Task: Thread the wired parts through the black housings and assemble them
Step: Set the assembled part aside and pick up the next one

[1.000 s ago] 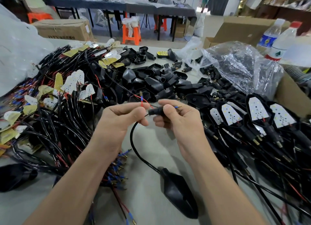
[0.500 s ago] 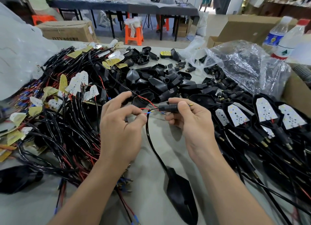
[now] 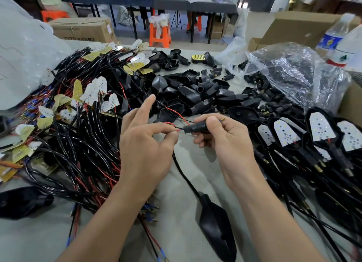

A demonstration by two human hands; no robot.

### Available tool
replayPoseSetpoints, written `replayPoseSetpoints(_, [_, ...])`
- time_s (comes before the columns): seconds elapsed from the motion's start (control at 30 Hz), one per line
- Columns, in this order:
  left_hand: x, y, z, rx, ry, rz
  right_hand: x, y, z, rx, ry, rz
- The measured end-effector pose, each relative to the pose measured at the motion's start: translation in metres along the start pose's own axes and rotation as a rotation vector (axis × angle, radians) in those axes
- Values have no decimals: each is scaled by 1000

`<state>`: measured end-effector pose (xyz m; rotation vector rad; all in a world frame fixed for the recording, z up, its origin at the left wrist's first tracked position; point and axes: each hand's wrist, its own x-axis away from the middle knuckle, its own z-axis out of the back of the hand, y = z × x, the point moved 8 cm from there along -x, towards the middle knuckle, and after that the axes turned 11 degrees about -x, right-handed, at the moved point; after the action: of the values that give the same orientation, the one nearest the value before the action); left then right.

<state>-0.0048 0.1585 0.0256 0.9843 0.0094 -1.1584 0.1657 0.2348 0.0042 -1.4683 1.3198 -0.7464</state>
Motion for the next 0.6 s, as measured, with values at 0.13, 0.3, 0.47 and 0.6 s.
replayPoseSetpoints(0.13, [0, 0, -3, -5, -26, 11, -2, 1, 10, -56, 88, -11])
replayPoseSetpoints(0.3, [-1, -1, -1, 36, -29, 61, -2, 4, 8, -52, 52, -82])
replayPoseSetpoints(0.47, [-5, -4, 0, 89, -19, 103, -2, 3, 5, -41, 24, -98])
replayPoseSetpoints(0.6, [-6, -5, -2, 115, -41, 61, -1, 3, 4, -114, 19, -126])
